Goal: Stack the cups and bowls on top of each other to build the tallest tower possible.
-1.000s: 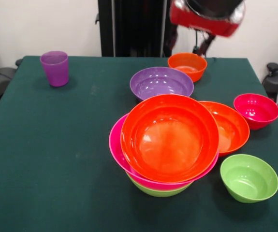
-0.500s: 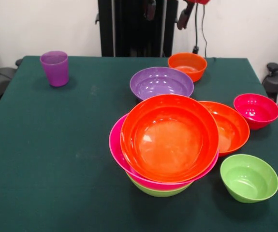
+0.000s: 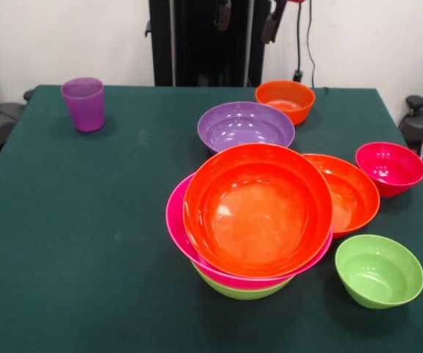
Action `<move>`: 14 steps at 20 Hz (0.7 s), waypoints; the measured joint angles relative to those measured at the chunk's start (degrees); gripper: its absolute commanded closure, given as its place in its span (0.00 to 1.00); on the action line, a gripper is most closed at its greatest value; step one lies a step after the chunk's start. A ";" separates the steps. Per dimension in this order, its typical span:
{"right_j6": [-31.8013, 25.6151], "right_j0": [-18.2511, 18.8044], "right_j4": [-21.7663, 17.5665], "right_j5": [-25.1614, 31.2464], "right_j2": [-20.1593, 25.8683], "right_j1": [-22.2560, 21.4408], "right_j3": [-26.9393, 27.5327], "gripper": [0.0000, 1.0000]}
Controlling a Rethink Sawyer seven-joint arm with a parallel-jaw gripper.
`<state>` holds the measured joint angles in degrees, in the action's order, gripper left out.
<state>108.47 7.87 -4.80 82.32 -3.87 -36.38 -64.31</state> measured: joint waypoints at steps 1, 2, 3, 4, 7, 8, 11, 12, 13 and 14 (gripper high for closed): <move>0.00 0.43 0.01 -1.62 0.02 -0.58 -1.61 0.00; 0.00 1.29 -0.01 -4.20 0.05 -1.42 -4.10 0.00; 0.00 2.05 -0.06 -6.01 0.09 -1.99 -5.84 0.00; 0.00 2.38 -0.08 -6.73 0.09 -2.18 -6.50 0.00; 0.00 4.14 -0.30 -10.11 0.14 -2.97 -9.63 0.00; 0.00 4.89 -0.46 -11.44 0.18 -3.26 -10.80 0.00; 0.00 7.78 -1.23 -16.13 0.48 -3.74 -14.59 0.00; 0.00 8.42 -1.44 -17.17 0.58 -3.77 -15.36 0.00; 0.00 8.91 -1.54 -17.96 0.68 -3.77 -15.91 0.00; 0.00 10.19 -1.94 -20.03 0.98 -3.75 -17.35 0.00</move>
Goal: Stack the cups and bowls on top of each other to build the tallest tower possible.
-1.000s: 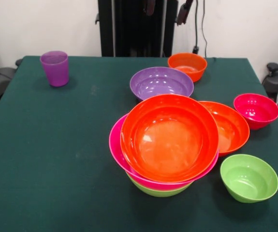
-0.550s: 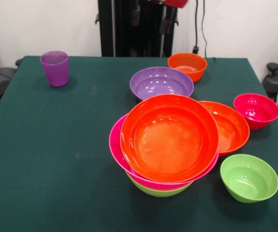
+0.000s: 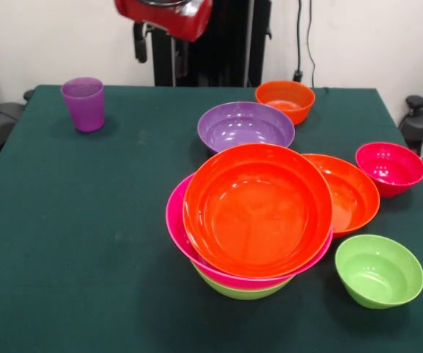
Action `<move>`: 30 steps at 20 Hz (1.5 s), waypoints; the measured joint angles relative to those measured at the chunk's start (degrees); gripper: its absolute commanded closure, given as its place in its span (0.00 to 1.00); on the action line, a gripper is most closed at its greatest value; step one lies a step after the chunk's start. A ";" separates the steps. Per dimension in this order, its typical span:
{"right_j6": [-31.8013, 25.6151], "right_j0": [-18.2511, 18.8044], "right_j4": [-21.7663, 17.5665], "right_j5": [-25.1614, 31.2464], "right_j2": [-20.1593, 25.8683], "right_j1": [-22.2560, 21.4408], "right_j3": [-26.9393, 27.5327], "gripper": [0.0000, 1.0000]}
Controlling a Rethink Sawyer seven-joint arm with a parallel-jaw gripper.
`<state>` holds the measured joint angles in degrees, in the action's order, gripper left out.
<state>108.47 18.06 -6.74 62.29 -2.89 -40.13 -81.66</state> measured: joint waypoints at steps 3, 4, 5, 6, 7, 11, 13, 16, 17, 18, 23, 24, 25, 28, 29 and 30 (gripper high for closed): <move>0.00 1.68 -0.69 -3.01 0.49 0.04 -2.04 0.00; 0.00 2.86 -1.31 -5.40 0.93 0.08 -3.61 0.00; 0.00 3.28 -1.53 -6.34 1.15 0.10 -4.22 0.00; 0.00 3.54 -1.70 -7.02 1.28 0.13 -4.67 0.00; 0.00 3.80 -1.88 -7.71 1.42 0.15 -5.12 0.00; 0.00 4.79 -3.90 -12.39 2.73 0.48 -8.17 0.00; 0.00 4.71 -4.47 -13.04 3.05 0.51 -8.75 0.00; 0.00 4.38 -5.47 -14.13 3.69 0.49 -9.90 0.00; 0.00 4.00 -5.88 -14.52 4.00 0.49 -10.48 0.00; 0.00 3.81 -5.99 -14.55 4.07 0.49 -10.62 0.00; 0.00 1.63 -6.93 -14.55 4.22 0.24 -11.47 0.00; 0.00 0.75 -6.97 -14.55 4.28 0.06 -11.93 0.00; 0.00 0.59 -6.97 -14.55 4.29 0.03 -12.02 0.00; 0.00 -0.37 -6.97 -14.77 4.44 -0.18 -12.70 0.00; 0.00 -0.56 -6.96 -15.08 4.58 -0.24 -13.04 0.00; 0.00 -0.56 -6.96 -15.36 4.70 -0.27 -13.30 0.00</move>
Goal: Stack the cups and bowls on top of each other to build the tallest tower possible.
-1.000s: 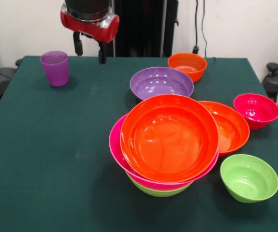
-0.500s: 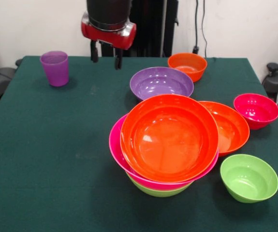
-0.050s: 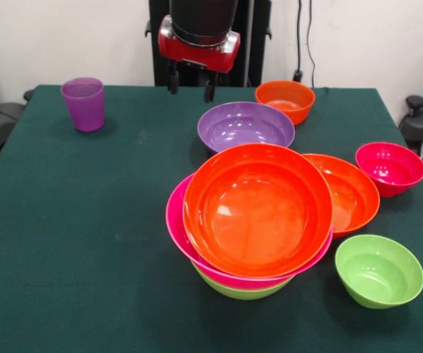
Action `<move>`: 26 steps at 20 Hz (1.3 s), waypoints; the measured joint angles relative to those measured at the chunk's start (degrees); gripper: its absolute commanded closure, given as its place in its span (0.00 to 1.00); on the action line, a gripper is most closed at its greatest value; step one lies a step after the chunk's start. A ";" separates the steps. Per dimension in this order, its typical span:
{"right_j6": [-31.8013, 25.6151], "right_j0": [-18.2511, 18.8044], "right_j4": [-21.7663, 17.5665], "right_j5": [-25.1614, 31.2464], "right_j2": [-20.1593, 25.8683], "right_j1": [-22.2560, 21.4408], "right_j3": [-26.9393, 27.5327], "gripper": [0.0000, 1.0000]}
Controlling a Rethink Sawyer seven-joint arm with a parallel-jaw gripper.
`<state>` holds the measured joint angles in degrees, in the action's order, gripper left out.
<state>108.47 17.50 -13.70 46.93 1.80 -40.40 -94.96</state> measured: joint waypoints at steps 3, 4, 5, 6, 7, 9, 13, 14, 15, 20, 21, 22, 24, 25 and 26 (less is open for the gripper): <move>0.00 0.15 0.00 -1.43 0.38 -0.07 -1.06 0.00; 0.00 0.44 0.00 -3.15 0.69 -0.07 -2.14 0.00; 0.00 0.59 -0.01 -3.96 0.80 -0.07 -2.61 0.00; 0.00 0.72 -0.01 -4.62 0.90 -0.07 -2.96 0.00; 0.00 1.04 -0.01 -6.21 1.15 -0.07 -3.79 0.00; 0.00 1.54 0.00 -8.59 1.46 0.01 -4.93 0.00; 0.00 2.21 0.00 -12.20 1.88 0.83 -6.26 0.00; 0.00 2.27 0.00 -12.66 1.89 1.05 -6.36 0.00; 0.00 2.31 0.00 -13.07 1.91 1.23 -6.46 0.00; 0.00 2.40 -0.07 -15.97 1.93 3.08 -6.84 0.00; 0.00 2.34 -0.23 -16.23 1.93 3.42 -6.83 0.00; 0.00 2.18 -0.47 -16.36 1.92 3.75 -6.84 0.00; 0.00 1.70 -0.90 -16.36 1.84 4.02 -6.84 0.00; 0.00 0.84 -1.37 -16.37 1.55 4.05 -6.84 0.00; 0.00 0.30 -1.57 -16.37 1.34 4.01 -6.84 0.00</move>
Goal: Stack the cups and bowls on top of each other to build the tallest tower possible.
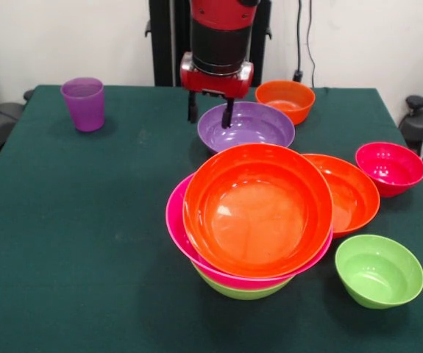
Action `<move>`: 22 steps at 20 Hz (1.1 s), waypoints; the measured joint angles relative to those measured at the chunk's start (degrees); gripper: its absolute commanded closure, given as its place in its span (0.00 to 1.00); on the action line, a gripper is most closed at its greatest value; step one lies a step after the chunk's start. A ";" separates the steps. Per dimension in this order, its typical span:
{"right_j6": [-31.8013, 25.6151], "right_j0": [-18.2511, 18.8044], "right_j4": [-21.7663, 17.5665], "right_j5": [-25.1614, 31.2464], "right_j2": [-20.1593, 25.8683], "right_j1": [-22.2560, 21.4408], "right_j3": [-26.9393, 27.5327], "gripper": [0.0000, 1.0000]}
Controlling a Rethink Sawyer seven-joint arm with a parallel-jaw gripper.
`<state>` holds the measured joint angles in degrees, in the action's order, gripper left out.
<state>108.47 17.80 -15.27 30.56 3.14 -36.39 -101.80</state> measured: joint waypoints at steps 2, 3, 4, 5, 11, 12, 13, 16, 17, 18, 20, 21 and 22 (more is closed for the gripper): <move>0.00 -1.69 -0.50 0.00 -0.73 -0.24 -0.01 0.00; 0.00 -2.87 -0.75 0.11 -1.27 -0.55 -0.02 0.00; 0.00 -3.49 -0.83 0.21 -1.57 -0.73 -0.02 0.00; 0.00 -5.22 -0.97 0.71 -2.45 -1.25 -0.02 0.00; 0.00 -10.92 -0.97 4.06 -5.28 -3.30 0.01 0.00; 0.00 -11.75 -0.97 4.92 -5.82 -3.62 0.05 0.00; 0.00 -12.58 -0.97 5.79 -6.37 -3.94 0.09 0.00; 0.00 -14.75 -0.97 8.79 -7.92 -4.93 0.37 0.00; 0.00 -15.12 -0.97 9.33 -8.25 -5.10 0.46 0.00; 0.00 -15.30 -0.99 9.58 -8.39 -5.16 0.51 0.00; 0.00 -15.85 -0.97 10.45 -9.07 -5.39 0.73 0.00; 0.00 -15.90 -0.97 10.56 -9.22 -5.43 0.77 0.00; 0.00 -15.89 -0.97 10.56 -9.37 -5.46 0.79 0.00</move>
<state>108.47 1.91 -16.24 41.12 -6.22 -41.84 -101.01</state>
